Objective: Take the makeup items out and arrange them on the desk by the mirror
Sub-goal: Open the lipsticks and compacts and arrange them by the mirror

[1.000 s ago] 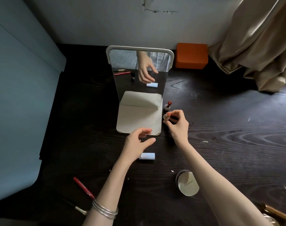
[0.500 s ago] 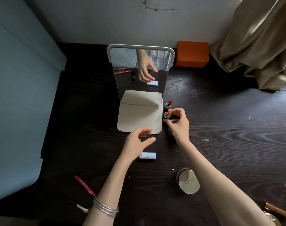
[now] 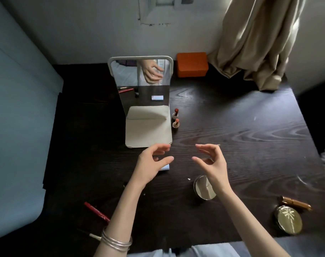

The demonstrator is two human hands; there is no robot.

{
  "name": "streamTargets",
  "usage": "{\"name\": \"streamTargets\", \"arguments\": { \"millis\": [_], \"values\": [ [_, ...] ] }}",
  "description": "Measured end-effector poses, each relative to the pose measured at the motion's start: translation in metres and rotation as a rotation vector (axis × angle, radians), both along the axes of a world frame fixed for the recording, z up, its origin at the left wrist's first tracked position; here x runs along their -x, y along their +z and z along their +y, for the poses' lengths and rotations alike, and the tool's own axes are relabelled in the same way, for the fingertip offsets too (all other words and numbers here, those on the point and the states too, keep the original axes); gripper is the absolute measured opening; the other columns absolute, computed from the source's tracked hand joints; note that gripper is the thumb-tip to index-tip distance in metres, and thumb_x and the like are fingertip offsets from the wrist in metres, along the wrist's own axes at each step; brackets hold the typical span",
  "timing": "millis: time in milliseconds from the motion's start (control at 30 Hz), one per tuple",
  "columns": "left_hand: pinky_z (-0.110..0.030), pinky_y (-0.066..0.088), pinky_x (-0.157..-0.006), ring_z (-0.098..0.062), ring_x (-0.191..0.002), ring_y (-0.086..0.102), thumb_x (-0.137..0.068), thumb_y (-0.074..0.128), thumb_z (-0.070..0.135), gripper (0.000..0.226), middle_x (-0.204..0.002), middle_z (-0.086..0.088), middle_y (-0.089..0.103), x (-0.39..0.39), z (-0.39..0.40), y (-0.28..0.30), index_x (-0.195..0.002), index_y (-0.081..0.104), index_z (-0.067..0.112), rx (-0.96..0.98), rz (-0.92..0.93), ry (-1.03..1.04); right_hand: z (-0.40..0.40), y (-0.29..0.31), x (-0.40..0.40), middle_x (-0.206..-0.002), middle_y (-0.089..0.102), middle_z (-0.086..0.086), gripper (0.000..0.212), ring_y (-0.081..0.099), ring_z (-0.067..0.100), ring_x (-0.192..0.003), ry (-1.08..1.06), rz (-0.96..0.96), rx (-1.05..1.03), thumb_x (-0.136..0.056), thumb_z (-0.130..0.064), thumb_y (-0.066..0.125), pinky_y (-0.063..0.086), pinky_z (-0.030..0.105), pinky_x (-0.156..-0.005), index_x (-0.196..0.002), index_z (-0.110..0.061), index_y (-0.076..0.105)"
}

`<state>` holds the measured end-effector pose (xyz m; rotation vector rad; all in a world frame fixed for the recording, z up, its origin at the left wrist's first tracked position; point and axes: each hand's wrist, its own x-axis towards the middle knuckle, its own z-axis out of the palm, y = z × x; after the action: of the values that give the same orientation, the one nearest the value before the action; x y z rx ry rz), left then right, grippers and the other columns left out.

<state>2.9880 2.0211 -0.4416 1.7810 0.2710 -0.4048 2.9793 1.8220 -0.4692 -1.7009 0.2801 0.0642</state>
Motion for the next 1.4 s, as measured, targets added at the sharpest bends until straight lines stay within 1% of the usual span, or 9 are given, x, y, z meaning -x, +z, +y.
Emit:
{"name": "streamTargets", "arguments": {
  "millis": [200,433,533,700,833,933,1133,1267,1400],
  "values": [
    [-0.023,0.049,-0.091,-0.004,-0.099,0.061,-0.077,0.075,0.014,0.031,-0.100,0.013,0.068,0.017,-0.007,0.014,-0.101,0.065,0.030,0.096,-0.056,-0.108,0.002,0.007,0.037,-0.101,0.069,0.004,0.041,0.067,0.012,-0.087,-0.038,0.002,-0.062,-0.070,0.005,0.076,0.052,0.024,-0.082,-0.095,-0.019,0.054],
    [-0.017,0.049,-0.085,-0.003,-0.095,0.062,-0.077,0.074,0.012,0.033,-0.101,0.008,0.068,0.039,-0.026,0.011,-0.107,0.065,0.022,0.155,-0.041,-0.254,-0.016,0.019,0.085,-0.102,0.070,0.003,0.043,0.066,0.016,-0.096,-0.183,-0.004,-0.030,-0.068,-0.002,0.080,0.051,0.026,-0.090,-0.103,-0.016,0.059],
    [-0.012,0.048,-0.081,0.002,-0.089,0.061,-0.077,0.073,0.008,0.032,-0.100,0.006,0.068,0.049,-0.052,0.010,-0.105,0.064,0.020,0.193,-0.029,-0.349,-0.042,0.025,0.112,-0.099,0.070,0.002,0.039,0.067,0.013,-0.094,-0.285,0.000,-0.011,-0.068,-0.007,0.079,0.052,0.023,-0.087,-0.102,-0.014,0.061],
    [-0.028,0.051,-0.088,-0.008,-0.093,0.064,-0.076,0.076,0.012,0.032,-0.099,0.005,0.070,0.063,-0.103,0.001,-0.105,0.066,0.020,0.175,-0.031,-0.469,-0.107,0.026,0.140,-0.096,0.069,0.001,0.033,0.067,0.008,-0.090,-0.440,0.001,0.063,-0.073,0.001,0.074,0.051,0.018,-0.084,-0.098,-0.019,0.063],
    [-0.018,0.047,-0.085,0.002,-0.087,0.061,-0.076,0.076,0.016,0.030,-0.096,0.010,0.069,0.065,-0.156,-0.004,-0.104,0.066,0.022,0.138,-0.048,-0.514,-0.169,0.023,0.147,-0.094,0.068,0.003,0.028,0.066,0.003,-0.085,-0.512,0.005,0.093,-0.075,0.006,0.070,0.051,0.017,-0.083,-0.098,-0.009,0.063],
    [-0.013,0.047,-0.084,0.001,-0.090,0.062,-0.077,0.075,0.017,0.030,-0.096,0.011,0.068,0.067,-0.197,-0.009,-0.104,0.065,0.025,0.157,-0.024,-0.504,-0.217,0.012,0.145,-0.092,0.069,0.002,0.029,0.066,0.000,-0.082,-0.493,0.053,0.149,-0.076,0.005,0.071,0.050,0.013,-0.079,-0.100,-0.009,0.065],
    [-0.021,0.049,-0.088,-0.005,-0.096,0.063,-0.078,0.074,0.019,0.029,-0.099,0.011,0.068,0.077,-0.271,-0.036,-0.102,0.064,0.031,0.105,0.023,-0.515,-0.290,-0.028,0.138,-0.096,0.067,-0.003,0.030,0.062,-0.007,-0.081,-0.382,0.175,0.273,-0.076,0.000,0.072,0.046,0.009,-0.076,-0.100,-0.016,0.066],
    [-0.019,0.048,-0.087,-0.005,-0.098,0.062,-0.078,0.074,0.018,0.030,-0.101,0.009,0.068,0.082,-0.302,-0.046,-0.105,0.065,0.026,0.066,0.070,-0.486,-0.317,-0.049,0.133,-0.106,0.062,-0.006,0.032,0.053,0.011,-0.104,-0.185,0.192,0.441,-0.077,-0.003,0.070,0.044,0.019,-0.088,-0.105,-0.018,0.066],
    [-0.019,0.048,-0.088,-0.006,-0.099,0.062,-0.079,0.073,0.018,0.030,-0.103,0.007,0.068,0.080,-0.319,-0.047,-0.108,0.065,0.023,0.028,0.086,-0.475,-0.332,-0.059,0.125,-0.104,0.063,-0.004,0.032,0.049,0.013,-0.104,-0.034,0.193,0.505,-0.075,-0.004,0.071,0.041,0.019,-0.084,-0.103,-0.020,0.067]
  ]
}}
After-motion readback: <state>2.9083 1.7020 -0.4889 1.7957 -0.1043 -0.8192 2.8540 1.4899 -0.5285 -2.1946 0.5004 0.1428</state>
